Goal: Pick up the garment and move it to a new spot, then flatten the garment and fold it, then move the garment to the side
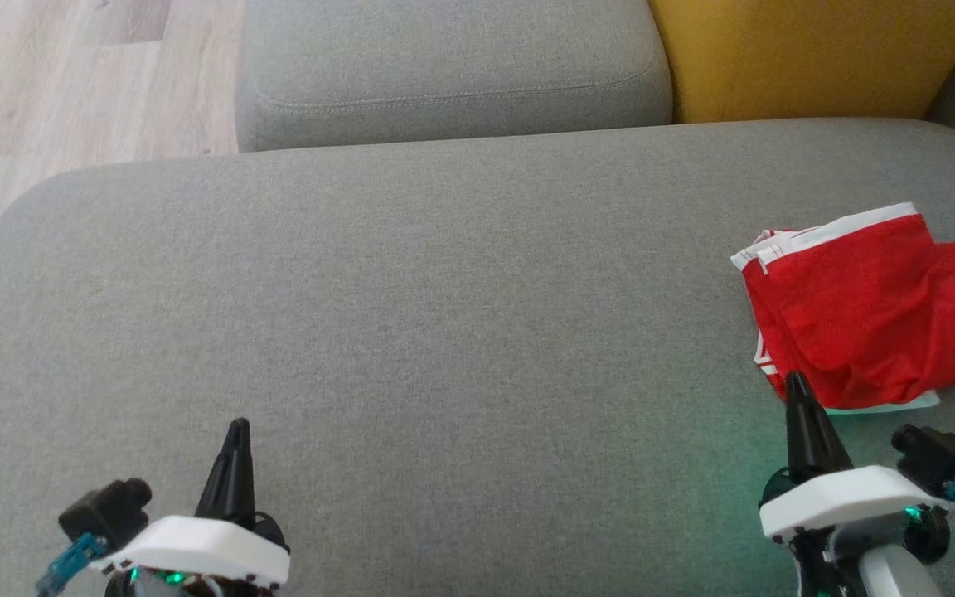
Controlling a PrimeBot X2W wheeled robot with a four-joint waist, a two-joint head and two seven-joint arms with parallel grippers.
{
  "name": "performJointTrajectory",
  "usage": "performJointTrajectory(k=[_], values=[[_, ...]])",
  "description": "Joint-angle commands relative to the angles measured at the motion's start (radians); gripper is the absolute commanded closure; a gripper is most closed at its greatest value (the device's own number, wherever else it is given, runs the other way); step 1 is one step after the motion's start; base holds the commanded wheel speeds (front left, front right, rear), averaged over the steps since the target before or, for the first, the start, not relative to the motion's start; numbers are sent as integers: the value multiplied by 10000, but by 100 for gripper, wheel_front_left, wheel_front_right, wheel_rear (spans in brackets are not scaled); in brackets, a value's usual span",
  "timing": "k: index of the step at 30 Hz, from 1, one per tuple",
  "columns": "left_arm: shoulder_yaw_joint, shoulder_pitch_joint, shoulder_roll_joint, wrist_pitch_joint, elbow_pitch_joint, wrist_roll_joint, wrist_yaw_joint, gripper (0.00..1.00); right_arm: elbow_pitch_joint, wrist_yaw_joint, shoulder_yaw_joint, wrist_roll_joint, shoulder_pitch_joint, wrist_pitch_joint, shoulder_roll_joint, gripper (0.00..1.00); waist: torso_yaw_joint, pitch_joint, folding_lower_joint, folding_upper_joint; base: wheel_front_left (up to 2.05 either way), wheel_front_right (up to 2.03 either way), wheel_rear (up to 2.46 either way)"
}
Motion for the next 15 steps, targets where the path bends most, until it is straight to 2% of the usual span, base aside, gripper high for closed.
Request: performJointTrajectory(k=[1, 15], values=[[215, -544, 76, 59, -277, -246, -60, 100, -392, 9, -9, 293, -536, 66, -17, 100, 0, 4, 0, 0, 0, 0, 0], [502, -738, 94, 447, -217, -1755, -196, 100, -506, 13, -227, 1948, -572, 428, -17, 100, -4, 52, 0, 0, 0, 0, 0]])
